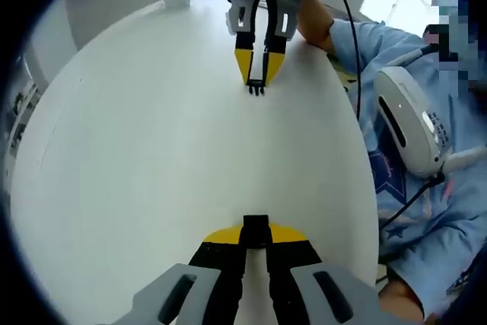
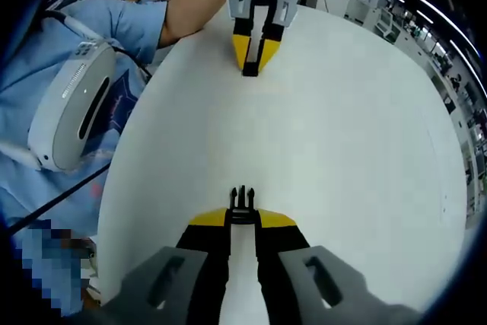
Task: Snap the two parts of the plastic buckle together until the buckle closes and remains connected.
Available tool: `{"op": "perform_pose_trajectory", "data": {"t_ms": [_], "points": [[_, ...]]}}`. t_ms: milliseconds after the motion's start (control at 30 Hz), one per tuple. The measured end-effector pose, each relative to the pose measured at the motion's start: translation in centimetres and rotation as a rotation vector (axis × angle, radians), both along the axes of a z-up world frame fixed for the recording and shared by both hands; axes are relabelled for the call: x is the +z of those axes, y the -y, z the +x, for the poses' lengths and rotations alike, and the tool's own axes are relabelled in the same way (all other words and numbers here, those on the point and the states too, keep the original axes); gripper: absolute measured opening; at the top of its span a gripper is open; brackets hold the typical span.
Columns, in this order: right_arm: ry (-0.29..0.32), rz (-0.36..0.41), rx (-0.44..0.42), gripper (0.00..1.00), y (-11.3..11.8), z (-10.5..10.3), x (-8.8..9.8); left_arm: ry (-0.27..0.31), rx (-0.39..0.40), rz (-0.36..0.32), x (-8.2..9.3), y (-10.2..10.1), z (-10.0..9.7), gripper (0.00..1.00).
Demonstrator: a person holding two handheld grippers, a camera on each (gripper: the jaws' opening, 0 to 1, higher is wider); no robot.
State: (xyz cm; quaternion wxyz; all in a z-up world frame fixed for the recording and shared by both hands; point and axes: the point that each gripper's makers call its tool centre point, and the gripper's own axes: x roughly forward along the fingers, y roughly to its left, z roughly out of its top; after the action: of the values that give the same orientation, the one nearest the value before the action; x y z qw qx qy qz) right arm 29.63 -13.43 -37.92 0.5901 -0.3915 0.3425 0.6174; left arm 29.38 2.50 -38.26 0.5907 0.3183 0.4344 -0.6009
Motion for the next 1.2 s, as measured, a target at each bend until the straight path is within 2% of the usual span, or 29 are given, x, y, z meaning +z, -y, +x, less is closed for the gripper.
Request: {"op": "perform_pose_trajectory", "data": {"t_ms": [433, 1200], "points": [[0.003, 0.017, -0.013, 0.12, -0.9, -0.1, -0.1, 0.028, -0.016, -0.030, 0.1, 1.2, 0.1, 0.09], [0.011, 0.048, -0.031, 0.12, -2.4, -0.3, 0.0, 0.064, -0.038, -0.118, 0.4, 4.6, 0.4, 0.09]]}}
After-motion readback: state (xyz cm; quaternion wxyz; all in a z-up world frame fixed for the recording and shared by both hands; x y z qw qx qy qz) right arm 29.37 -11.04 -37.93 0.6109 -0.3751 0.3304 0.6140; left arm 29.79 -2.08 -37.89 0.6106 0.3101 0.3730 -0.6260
